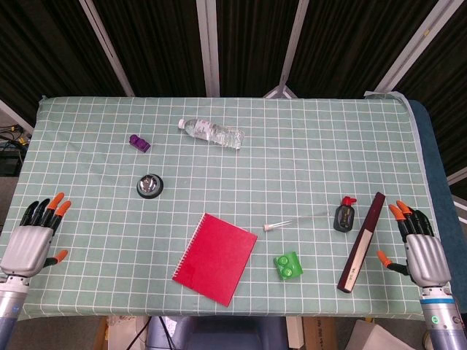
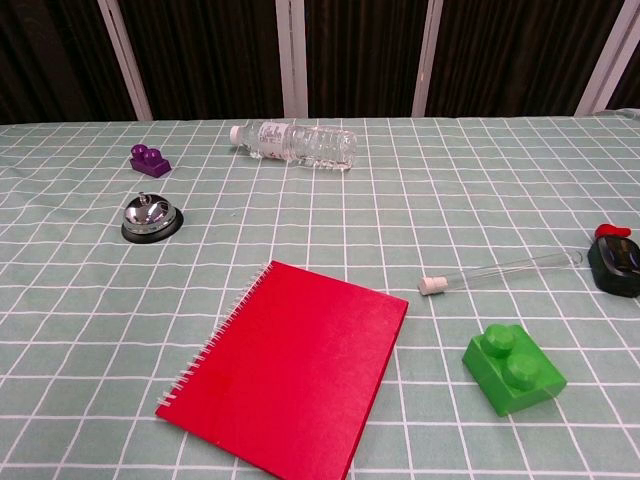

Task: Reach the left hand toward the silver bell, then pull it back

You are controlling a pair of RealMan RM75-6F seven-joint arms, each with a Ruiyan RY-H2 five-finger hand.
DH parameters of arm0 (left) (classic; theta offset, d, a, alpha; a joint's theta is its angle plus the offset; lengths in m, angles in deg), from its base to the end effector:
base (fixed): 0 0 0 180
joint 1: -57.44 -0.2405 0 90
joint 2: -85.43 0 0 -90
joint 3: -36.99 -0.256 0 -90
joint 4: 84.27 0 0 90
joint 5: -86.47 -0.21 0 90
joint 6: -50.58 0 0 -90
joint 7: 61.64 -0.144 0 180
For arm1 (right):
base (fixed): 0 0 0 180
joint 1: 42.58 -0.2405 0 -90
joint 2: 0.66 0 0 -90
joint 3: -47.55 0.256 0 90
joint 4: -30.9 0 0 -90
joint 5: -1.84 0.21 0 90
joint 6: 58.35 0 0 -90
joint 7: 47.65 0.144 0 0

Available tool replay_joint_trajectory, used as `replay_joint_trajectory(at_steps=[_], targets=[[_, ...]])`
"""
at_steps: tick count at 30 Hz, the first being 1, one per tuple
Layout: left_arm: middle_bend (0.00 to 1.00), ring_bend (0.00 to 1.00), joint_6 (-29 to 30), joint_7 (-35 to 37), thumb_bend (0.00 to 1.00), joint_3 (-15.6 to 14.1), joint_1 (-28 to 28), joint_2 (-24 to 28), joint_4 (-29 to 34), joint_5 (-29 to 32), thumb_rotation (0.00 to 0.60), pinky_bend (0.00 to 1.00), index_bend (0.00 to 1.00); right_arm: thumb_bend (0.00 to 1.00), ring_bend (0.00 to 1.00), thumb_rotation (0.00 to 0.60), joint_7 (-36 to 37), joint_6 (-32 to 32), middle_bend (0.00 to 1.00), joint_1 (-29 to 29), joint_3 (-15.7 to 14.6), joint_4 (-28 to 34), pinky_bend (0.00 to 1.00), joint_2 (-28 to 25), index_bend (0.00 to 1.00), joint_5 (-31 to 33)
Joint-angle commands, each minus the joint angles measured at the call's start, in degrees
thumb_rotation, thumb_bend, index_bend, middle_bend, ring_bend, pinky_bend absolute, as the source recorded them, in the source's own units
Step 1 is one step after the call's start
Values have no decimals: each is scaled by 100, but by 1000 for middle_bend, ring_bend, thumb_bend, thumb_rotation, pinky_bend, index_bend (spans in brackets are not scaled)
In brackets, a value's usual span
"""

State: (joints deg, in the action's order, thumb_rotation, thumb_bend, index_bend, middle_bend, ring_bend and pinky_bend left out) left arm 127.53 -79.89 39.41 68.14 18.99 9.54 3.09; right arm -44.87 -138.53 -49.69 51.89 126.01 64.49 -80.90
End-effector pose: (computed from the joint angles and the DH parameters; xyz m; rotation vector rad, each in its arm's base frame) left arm -0.2959 0.2080 0.1256 -1.5851 -0.7584 -0.6866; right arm -0.3016 -0.1970 0.1436 1.3596 -1.0403 0.9625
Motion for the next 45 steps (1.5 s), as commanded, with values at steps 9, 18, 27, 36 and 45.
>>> replay_joint_trajectory(at_steps=[9,18,27,36,45], targets=[[0,0,-1467,-460,55,609,1184,-153,-46,845,600,0,0,292,0,600,70,86,0,-35,-11,4,0,-14,0,-3],[0,0,-2089,-985,62,694,1800,-928,-702,1536,600,0,0,292,0,600,128,160,0,-58,-13,28,0,-42,0,30],[0,0,-2284,-1302,212,717,2205,-1520,-1104,1921,600,0,0,293,0,600,188,177,0,-59,-16,39,0,-62,0,36],[0,0,-2360,-1395,728,755,2463,-1725,-1310,2221,600,0,0,293,0,600,255,200,0,-67,-20,44,0,-75,0,33],[0,0,-2563,-1507,905,658,2645,-2023,-1706,2553,600,0,0,292,0,600,329,222,0,-78,-16,51,0,-81,0,33]])
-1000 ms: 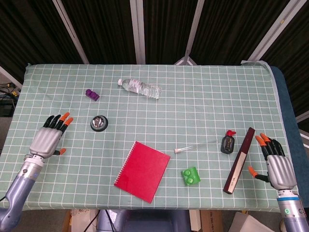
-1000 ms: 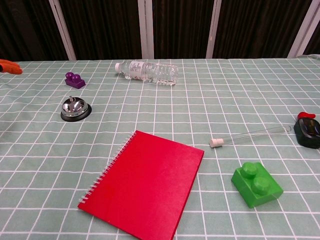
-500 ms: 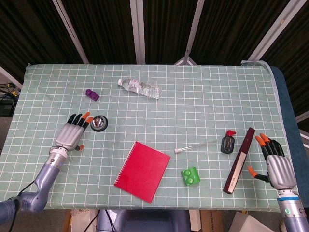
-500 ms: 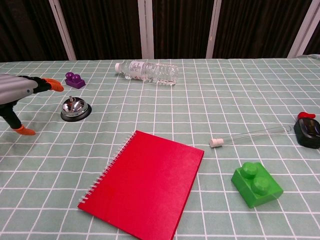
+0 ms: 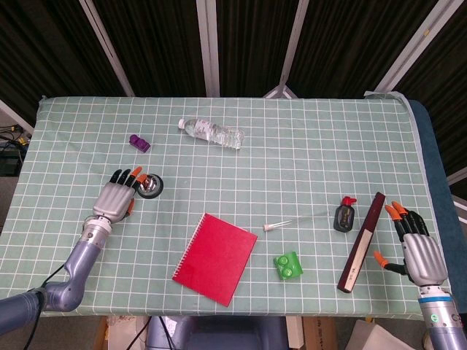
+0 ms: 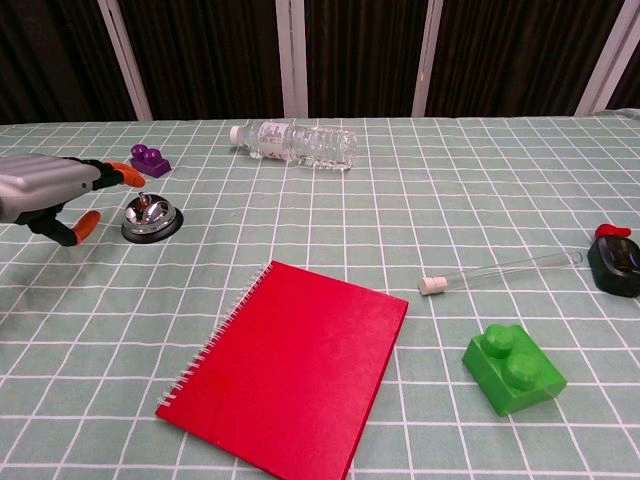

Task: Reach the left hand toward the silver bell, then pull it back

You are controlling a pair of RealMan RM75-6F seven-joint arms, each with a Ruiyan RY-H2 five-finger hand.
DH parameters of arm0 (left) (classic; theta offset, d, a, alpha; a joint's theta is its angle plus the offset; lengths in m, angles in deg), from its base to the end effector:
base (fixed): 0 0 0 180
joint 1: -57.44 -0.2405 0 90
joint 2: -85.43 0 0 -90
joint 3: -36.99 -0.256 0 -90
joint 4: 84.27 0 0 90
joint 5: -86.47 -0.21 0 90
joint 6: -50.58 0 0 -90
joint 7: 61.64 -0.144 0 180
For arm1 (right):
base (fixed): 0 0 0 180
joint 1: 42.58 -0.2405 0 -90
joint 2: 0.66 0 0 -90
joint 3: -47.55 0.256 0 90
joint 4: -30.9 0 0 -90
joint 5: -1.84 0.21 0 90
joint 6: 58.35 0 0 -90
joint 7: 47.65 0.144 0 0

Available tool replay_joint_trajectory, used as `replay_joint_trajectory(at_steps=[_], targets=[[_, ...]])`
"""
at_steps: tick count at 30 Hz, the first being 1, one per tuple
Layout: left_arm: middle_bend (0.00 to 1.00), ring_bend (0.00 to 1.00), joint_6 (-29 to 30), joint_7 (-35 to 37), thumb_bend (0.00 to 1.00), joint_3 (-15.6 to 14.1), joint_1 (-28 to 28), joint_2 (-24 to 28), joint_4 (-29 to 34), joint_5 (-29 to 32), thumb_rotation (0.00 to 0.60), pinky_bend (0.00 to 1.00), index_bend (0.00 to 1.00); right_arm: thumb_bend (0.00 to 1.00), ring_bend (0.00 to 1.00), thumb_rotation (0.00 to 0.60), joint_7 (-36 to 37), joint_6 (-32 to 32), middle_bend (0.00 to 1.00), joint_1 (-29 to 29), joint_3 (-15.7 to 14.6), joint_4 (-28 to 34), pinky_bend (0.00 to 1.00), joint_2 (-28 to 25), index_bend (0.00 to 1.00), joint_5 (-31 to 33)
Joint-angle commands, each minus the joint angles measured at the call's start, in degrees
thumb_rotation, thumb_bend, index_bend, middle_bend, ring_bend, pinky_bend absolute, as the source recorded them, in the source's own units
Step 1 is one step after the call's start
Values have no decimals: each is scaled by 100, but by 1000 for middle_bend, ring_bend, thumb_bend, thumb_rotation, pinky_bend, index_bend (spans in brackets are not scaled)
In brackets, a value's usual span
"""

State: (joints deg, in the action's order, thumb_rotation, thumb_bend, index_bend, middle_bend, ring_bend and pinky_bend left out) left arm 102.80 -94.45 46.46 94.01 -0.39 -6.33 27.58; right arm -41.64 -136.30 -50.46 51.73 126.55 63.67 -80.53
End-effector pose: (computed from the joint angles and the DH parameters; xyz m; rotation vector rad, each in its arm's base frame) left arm -0.2316 0.3487 0.0091 -1.8070 -0.7982 -0.5534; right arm -0.3012 -0.1999 0.1420 1.3636 -1.1067 0.9804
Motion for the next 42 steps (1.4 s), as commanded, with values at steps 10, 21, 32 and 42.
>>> replay_joint_trajectory(at_steps=[10,21,32,42], targets=[[0,0,-333,-220,912,-263,212,-325,-484,417,600,0,0,293,0,600,87,-17,0,0,1,-13,0,6,0,-25],[0,0,674,342,852,163,198,70,149,-278,600,0,0,292,0,600,118,-52,0,4,-1,-34,0,15,0,-65],[0,0,1938,519,145,-142,-613,1023,1650,-876,600,0,0,293,0,600,96,-64,0,11,-11,-48,0,11,0,-71],[0,0,3219,1090,95,-1335,-2060,1811,2371,-1854,600,0,0,292,0,600,-12,-70,0,12,-24,-29,0,14,0,-77]])
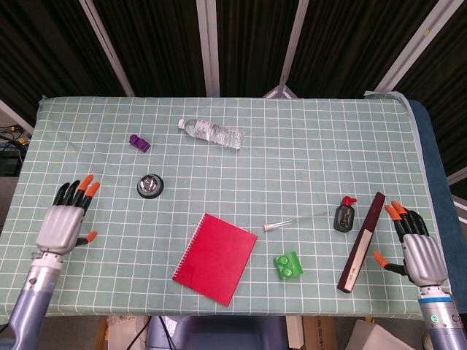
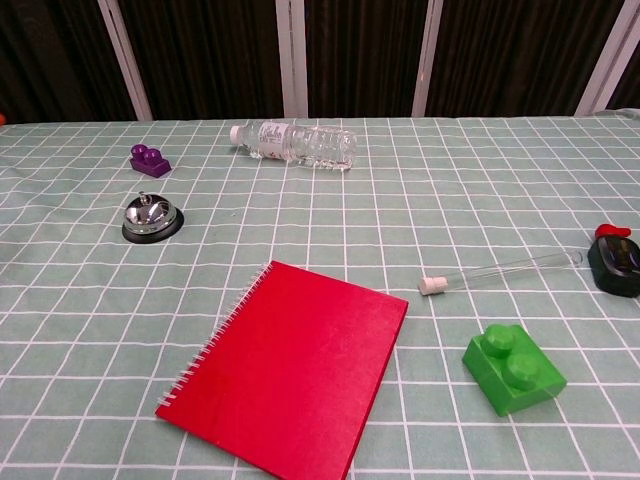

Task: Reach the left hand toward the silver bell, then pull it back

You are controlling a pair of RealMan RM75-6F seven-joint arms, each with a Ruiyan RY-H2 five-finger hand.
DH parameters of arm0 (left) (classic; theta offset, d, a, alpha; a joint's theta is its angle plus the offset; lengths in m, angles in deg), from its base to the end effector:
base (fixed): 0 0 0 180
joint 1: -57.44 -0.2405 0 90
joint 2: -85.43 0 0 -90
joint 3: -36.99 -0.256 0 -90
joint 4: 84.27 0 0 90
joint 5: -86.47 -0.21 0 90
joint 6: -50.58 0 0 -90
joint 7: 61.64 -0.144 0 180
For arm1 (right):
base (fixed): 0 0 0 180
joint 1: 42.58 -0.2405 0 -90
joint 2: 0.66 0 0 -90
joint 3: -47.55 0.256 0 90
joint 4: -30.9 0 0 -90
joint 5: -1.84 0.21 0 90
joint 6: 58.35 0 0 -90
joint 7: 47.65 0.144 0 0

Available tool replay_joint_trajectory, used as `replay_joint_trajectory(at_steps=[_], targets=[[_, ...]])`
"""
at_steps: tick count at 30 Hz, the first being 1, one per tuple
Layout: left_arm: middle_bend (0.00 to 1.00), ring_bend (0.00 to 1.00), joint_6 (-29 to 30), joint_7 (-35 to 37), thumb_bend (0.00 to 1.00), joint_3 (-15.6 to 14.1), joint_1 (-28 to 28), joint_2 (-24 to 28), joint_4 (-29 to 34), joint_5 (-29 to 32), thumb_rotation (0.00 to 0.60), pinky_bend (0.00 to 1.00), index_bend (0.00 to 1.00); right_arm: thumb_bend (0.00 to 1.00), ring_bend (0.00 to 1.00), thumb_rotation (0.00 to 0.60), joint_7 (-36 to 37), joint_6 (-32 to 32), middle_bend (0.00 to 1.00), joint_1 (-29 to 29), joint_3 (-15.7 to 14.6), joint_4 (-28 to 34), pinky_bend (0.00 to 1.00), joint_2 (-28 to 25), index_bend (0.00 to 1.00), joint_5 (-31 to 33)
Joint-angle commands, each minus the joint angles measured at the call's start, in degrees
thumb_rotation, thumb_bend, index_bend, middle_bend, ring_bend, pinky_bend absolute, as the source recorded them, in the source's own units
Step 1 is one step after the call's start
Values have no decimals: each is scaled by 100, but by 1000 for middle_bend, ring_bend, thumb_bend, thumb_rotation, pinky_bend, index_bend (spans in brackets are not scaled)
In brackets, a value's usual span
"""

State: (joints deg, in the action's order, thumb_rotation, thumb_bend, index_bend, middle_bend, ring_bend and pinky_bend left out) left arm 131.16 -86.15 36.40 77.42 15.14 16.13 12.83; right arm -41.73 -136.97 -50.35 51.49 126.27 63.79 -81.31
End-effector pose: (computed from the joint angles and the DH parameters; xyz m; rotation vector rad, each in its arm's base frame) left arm -0.2538 0.2347 0.1015 -1.5632 -0.7998 -0.7557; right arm -0.3005 -0.1987 0.1421 1.3717 -1.0925 0.9862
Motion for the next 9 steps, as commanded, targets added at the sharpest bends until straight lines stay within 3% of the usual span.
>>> replay_joint_trajectory(at_steps=[1,5,9], targets=[[0,0,517,333,95,-408,-523,283,78,-500,600,0,0,292,0,600,-1,-1,0,2,1,2,0,1,0,5],[0,0,869,603,95,-651,-911,382,-117,-828,600,0,0,292,0,600,15,3,0,4,4,11,0,-5,0,19],[0,0,980,788,95,-654,-1052,392,-315,-1012,600,0,0,292,0,600,22,25,0,-5,5,21,0,-7,0,30]])
